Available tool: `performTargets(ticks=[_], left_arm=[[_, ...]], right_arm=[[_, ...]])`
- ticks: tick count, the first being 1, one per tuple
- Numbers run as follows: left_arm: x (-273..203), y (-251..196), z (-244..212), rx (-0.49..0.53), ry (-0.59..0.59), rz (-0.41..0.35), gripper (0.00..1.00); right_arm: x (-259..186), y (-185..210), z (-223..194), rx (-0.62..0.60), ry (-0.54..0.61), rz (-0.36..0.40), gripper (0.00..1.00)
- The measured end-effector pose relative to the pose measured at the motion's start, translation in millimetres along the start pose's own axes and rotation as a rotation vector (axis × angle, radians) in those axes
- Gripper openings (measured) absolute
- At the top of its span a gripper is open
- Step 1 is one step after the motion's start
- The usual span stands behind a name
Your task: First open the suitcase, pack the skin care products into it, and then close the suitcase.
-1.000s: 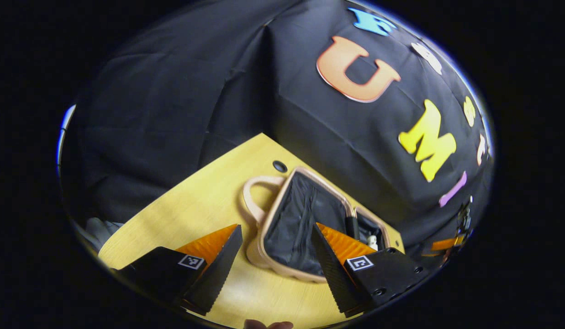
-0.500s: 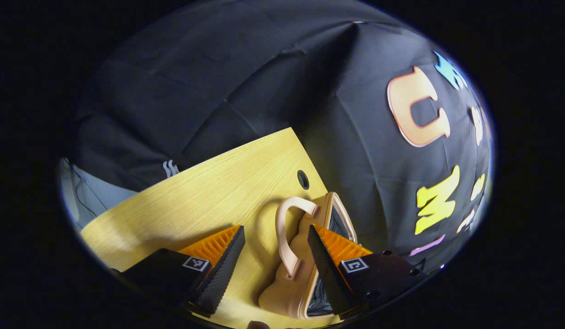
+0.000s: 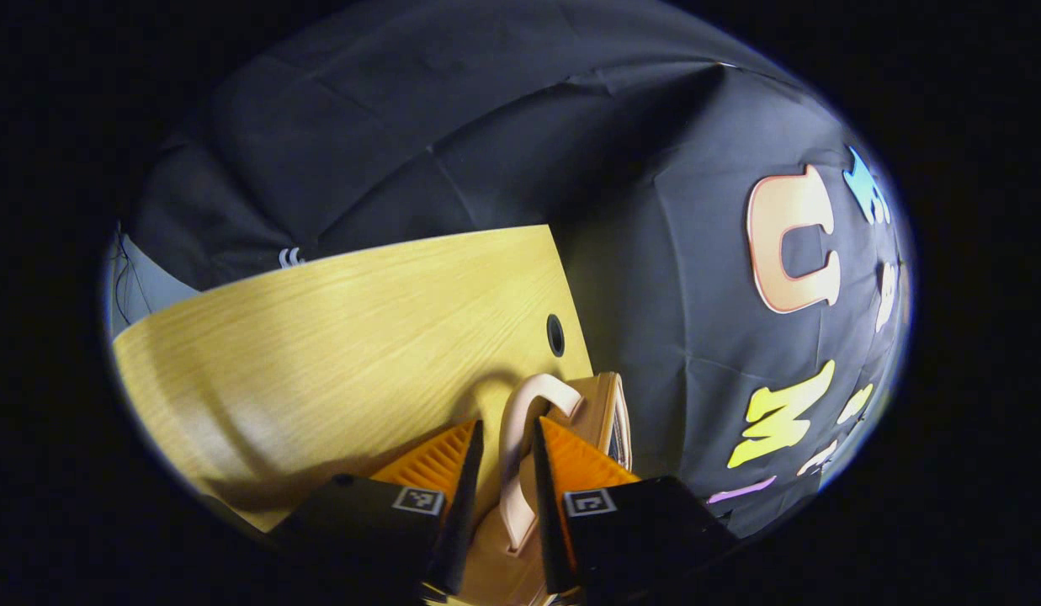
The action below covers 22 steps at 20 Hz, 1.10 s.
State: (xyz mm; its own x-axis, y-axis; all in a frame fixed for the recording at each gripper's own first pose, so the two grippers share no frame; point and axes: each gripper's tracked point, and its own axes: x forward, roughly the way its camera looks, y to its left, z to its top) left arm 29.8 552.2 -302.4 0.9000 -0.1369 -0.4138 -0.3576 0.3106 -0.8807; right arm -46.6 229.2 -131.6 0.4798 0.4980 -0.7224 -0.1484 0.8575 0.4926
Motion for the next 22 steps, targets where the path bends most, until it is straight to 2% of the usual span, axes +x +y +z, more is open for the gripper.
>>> performTargets(ticks=[1,2,3,6,9,12,13,14,16,19,22], left_arm=[[1.8,1.6,2.2,-0.002,-0.004,0.013,0.30],[-0.2,-4.8,3.7,-0.021,-0.006,0.001,0.00],[-2.0,-10.6,4.8,-0.024,-0.008,-0.004,0.11],[-16.8,-28.1,3.0,0.057,-0.002,0.016,0.08],[-40.1,-85.6,8.7,0.147,-0.028,-0.015,0.07],[-64.5,-153.5,-2.9,0.308,-0.065,-0.051,0.07],[-73.0,-176.3,-12.3,0.383,-0.079,-0.059,0.17],[-80.0,-199.7,-26.0,0.467,-0.098,-0.062,0.08],[-92.7,-244.3,-57.0,0.626,-0.140,-0.061,0.08],[-100.4,-295.9,-117.4,0.799,-0.201,-0.033,0.08],[-104.0,-324.6,-180.5,0.977,-0.288,0.004,0.07]], right_arm=[[0.6,0.3,0.0,0.007,-0.002,0.007,0.78],[-1.2,-1.0,1.1,0.013,-0.006,0.011,0.78],[-3.2,-1.4,3.7,0.018,-0.016,0.015,0.78],[-12.3,-17.2,22.8,0.001,-0.103,-0.027,0.78],[-33.5,-48.1,57.1,-0.105,-0.265,-0.149,0.78],[-67.8,-63.0,83.8,-0.231,-0.409,-0.243,0.78],[-79.9,-68.9,90.9,-0.258,-0.455,-0.275,0.78],[-88.5,-75.4,94.6,-0.267,-0.496,-0.293,0.78],[-105.4,-84.6,99.8,-0.252,-0.545,-0.309,0.77],[-127.8,-102.8,95.1,-0.224,-0.601,-0.337,0.78],[-155.0,-128.8,92.9,-0.229,-0.653,-0.386,0.78]])
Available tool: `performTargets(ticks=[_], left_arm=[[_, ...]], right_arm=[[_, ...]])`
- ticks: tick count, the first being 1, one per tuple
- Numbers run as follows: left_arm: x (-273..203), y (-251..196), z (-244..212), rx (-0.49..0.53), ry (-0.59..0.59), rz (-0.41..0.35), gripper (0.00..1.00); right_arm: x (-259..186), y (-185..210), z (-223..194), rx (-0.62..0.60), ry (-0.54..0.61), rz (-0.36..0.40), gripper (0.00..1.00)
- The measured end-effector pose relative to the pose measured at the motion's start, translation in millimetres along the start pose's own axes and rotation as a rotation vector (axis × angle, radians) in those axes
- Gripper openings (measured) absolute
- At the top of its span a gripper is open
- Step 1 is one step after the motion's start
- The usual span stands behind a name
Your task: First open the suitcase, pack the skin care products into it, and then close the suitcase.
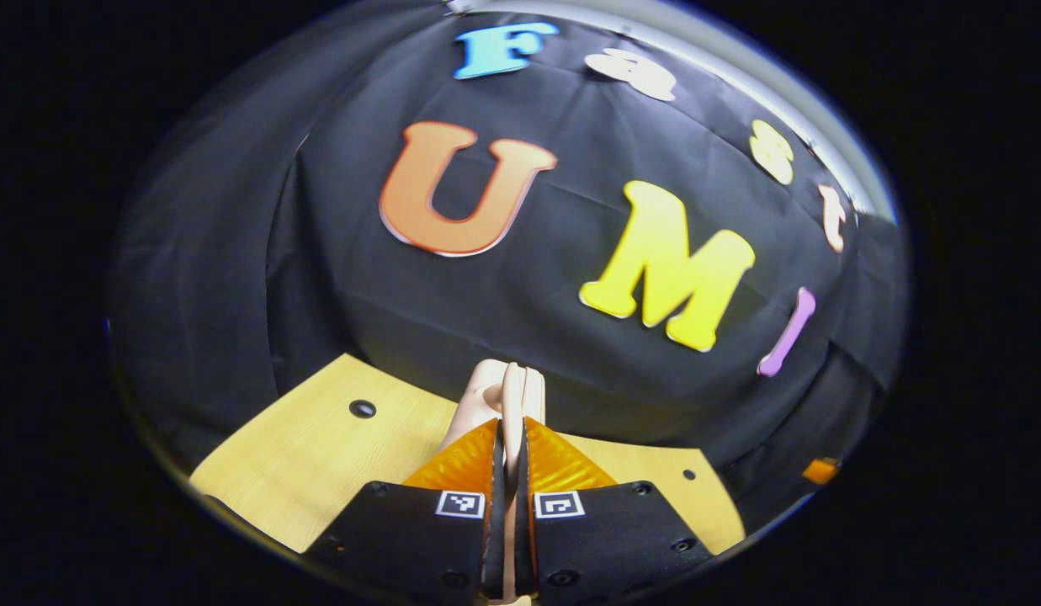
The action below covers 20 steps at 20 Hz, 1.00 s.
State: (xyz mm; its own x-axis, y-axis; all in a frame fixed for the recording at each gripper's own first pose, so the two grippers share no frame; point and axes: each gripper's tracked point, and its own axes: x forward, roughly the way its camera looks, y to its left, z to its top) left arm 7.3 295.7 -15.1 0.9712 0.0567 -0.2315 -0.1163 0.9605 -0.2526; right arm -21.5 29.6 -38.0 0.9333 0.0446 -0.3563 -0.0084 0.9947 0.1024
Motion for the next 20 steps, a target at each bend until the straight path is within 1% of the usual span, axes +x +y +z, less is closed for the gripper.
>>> performTargets(ticks=[2,5,9,11,15,20], left_arm=[[-1.2,-34.3,-13.3,0.106,-0.048,0.033,0.08],[2.6,-80.4,-34.4,0.134,-0.038,0.004,0.07],[16.9,-126.3,-69.3,0.220,-0.002,-0.016,0.08],[24.4,-149.7,-96.5,0.241,0.034,-0.032,0.08],[44.2,-189.1,-166.8,0.290,0.152,-0.073,0.08],[66.8,-205.2,-235.3,0.335,0.274,-0.077,0.08]], right_arm=[[-9.1,-20.7,2.4,0.000,-0.018,-0.029,0.78],[-24.0,-52.0,0.3,-0.007,-0.020,-0.065,0.78],[-39.2,-89.8,-4.7,-0.021,-0.013,-0.119,0.78],[-43.4,-103.6,-7.2,-0.038,-0.009,-0.141,0.78],[-50.5,-120.0,-8.6,-0.034,0.003,-0.166,0.78],[-56.2,-151.3,-18.1,-0.041,0.034,-0.220,0.77]])
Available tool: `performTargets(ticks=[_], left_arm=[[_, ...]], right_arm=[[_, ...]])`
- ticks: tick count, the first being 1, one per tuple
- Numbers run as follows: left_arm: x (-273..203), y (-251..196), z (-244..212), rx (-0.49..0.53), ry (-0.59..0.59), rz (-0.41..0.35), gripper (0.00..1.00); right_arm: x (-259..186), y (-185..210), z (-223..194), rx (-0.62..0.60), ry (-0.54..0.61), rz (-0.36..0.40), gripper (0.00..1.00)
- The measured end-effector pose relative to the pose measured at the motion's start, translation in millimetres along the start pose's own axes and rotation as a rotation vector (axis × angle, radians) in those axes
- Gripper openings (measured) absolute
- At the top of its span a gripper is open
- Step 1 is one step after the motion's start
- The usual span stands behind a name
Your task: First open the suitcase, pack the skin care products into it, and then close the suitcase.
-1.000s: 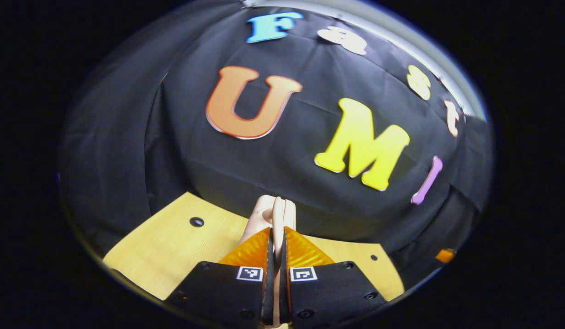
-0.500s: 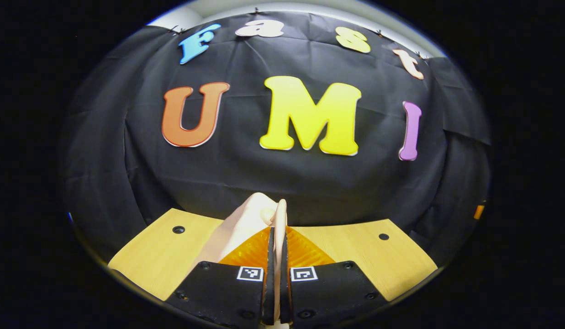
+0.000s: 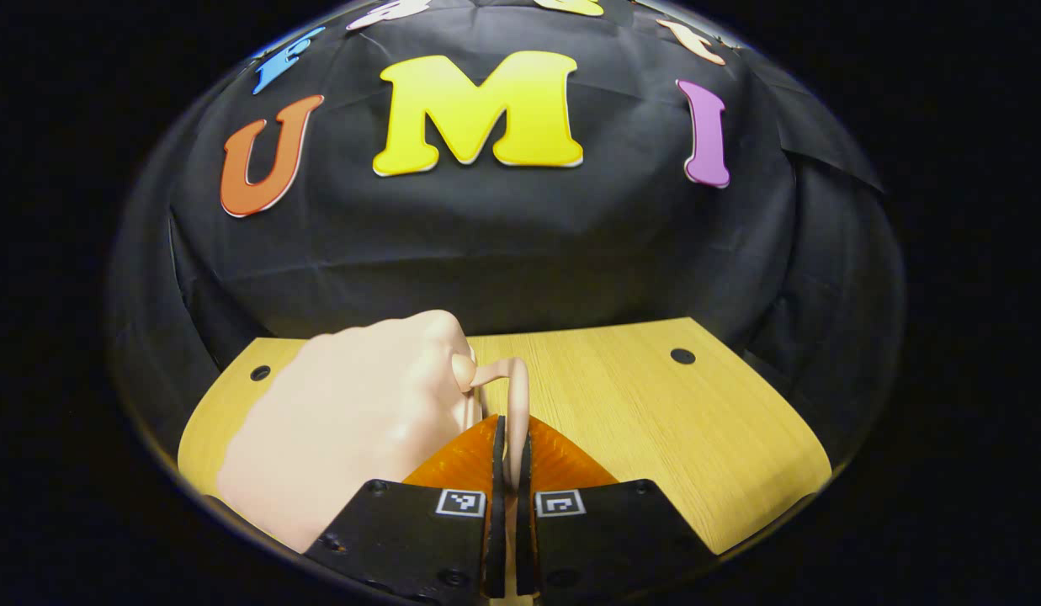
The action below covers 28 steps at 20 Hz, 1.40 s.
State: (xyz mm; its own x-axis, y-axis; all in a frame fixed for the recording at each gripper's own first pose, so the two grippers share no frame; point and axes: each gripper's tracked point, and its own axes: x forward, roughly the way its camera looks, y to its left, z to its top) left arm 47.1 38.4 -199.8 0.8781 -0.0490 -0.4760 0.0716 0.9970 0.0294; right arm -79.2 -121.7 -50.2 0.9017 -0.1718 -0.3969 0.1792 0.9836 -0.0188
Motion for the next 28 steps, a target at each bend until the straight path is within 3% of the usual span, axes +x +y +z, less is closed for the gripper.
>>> performTargets(ticks=[3,5,9,14,16,17,18,19,23,24,26,28], left_arm=[[11.6,-11.8,-27.9,0.010,0.067,-0.002,0.08],[16.4,-15.1,-28.1,0.033,0.052,0.017,0.08],[21.6,-30.5,-44.8,-0.007,0.098,-0.008,0.18],[12.6,-50.7,-46.3,-0.043,0.114,-0.069,0.41],[-0.1,-51.7,-37.1,-0.048,0.100,-0.074,0.69],[-7.5,-50.9,-30.6,-0.058,0.086,-0.075,0.76],[-17.9,-47.3,-17.3,-0.077,0.056,-0.073,0.84],[-31.0,-39.9,0.8,-0.099,0.014,-0.070,0.86],[-92.7,20.9,90.2,-0.129,-0.223,0.023,0.90],[-109.5,33.3,110.0,-0.127,-0.275,0.038,0.90],[-142.6,50.2,154.2,-0.123,-0.382,0.064,0.90],[-171.7,63.0,185.8,-0.113,-0.463,0.083,0.90]], right_arm=[[1.4,-10.5,-0.3,-0.004,0.002,-0.023,0.77],[1.7,-13.9,-0.9,-0.008,0.005,-0.028,0.77],[5.8,-11.4,-3.2,-0.009,0.013,-0.018,0.77],[13.4,2.7,-2.0,-0.024,0.007,0.020,0.77],[16.4,12.7,1.9,-0.035,-0.003,0.041,0.77],[18.2,18.4,5.9,-0.039,-0.013,0.053,0.77],[20.5,26.3,12.1,-0.042,-0.029,0.065,0.77],[22.4,35.0,20.8,-0.046,-0.053,0.077,0.77],[35.4,76.5,50.2,-0.045,-0.138,0.113,0.77],[35.9,91.4,57.9,-0.040,-0.158,0.132,0.72],[32.1,117.0,74.1,-0.048,-0.210,0.154,0.77],[27.3,142.5,88.6,-0.067,-0.257,0.170,0.72]])
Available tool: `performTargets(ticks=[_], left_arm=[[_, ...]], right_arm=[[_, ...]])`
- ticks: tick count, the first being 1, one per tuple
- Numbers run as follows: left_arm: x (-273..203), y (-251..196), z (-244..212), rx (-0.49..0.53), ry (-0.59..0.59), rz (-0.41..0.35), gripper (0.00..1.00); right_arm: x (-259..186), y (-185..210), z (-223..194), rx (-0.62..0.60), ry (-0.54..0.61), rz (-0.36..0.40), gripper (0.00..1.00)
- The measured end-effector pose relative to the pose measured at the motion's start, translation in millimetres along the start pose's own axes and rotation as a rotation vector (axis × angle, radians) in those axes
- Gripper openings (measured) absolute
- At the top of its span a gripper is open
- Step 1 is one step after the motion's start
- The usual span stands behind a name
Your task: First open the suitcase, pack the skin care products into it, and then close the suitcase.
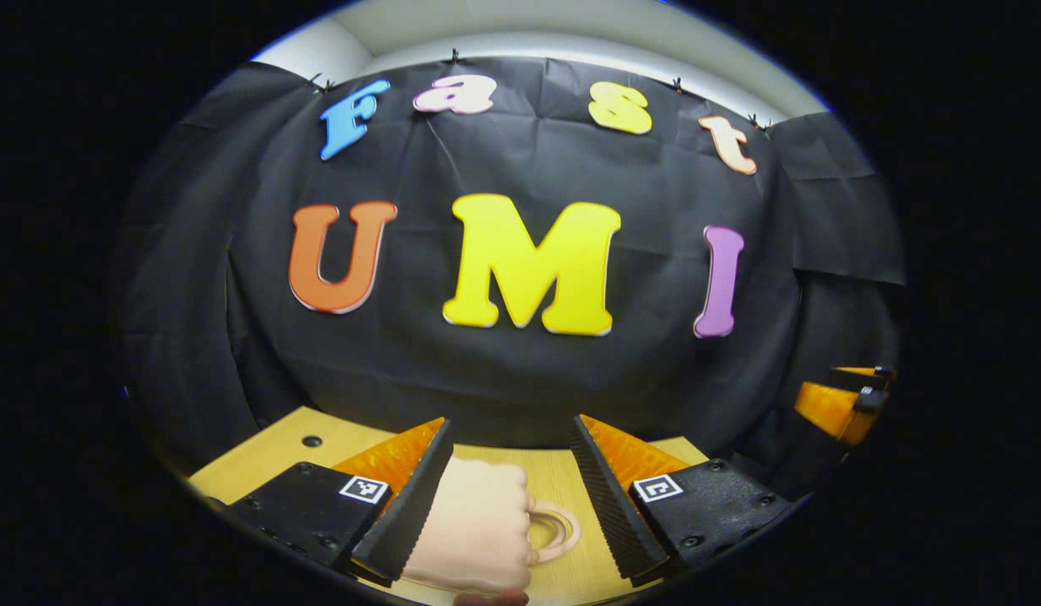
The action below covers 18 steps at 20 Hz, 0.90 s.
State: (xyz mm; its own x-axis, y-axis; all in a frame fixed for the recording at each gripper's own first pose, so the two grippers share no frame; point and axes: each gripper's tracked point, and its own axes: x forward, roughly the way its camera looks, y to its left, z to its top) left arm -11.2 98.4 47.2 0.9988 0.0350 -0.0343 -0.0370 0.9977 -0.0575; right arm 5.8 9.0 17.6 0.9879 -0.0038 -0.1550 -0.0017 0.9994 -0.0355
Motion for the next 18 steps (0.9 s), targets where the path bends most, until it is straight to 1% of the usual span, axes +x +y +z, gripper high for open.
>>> performTargets(ticks=[1,3,5,11,15,18], left_arm=[[-8.5,1.3,10.1,0.003,-0.019,0.001,0.90],[-24.1,7.1,23.4,0.003,-0.033,0.002,0.90],[-33.2,9.5,27.5,-0.005,-0.029,0.002,0.90],[-36.7,12.4,20.4,0.012,-0.023,0.006,0.90],[-31.2,11.0,19.4,-0.015,-0.017,-0.012,0.90],[-30.0,13.2,14.9,-0.016,0.000,0.000,0.90]], right_arm=[[-0.9,12.8,8.1,-0.004,-0.018,0.012,0.77],[-4.2,30.5,23.4,0.002,-0.055,0.019,0.77],[-11.3,40.9,36.1,0.012,-0.094,0.014,0.74],[-20.0,57.5,34.7,0.029,-0.099,0.014,0.75],[-18.5,59.0,38.6,0.032,-0.117,0.010,0.74],[-15.7,68.3,38.5,0.020,-0.122,0.033,0.74]])
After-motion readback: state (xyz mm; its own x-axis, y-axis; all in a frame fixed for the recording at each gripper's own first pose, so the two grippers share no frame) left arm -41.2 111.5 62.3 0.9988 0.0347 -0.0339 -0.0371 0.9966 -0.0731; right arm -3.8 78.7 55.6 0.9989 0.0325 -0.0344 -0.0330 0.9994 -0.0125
